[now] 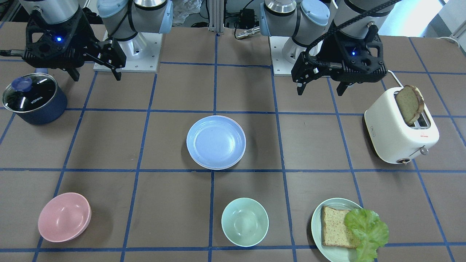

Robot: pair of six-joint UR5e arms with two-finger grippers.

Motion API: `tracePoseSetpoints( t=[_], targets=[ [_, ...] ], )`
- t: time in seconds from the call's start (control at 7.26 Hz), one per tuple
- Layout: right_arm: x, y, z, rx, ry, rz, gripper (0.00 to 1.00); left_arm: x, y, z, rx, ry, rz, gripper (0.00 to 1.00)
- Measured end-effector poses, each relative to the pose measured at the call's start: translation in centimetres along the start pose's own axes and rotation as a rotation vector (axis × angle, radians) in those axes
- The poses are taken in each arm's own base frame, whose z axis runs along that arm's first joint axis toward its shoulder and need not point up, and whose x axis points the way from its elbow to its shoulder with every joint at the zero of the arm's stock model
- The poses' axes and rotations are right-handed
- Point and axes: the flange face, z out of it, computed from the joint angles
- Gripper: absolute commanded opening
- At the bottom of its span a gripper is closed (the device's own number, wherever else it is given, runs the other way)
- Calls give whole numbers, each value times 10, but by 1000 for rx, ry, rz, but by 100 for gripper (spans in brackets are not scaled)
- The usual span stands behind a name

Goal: Stack three plates with pink and blue

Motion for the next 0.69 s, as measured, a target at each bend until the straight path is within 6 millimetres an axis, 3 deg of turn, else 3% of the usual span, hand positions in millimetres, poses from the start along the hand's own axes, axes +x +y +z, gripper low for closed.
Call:
tracePoseSetpoints(
  t=[0.69],
  targets=[
    [-7, 0, 3, 0, 1, -14, 100, 0, 0, 0, 0, -1, 1, 100]
  ],
)
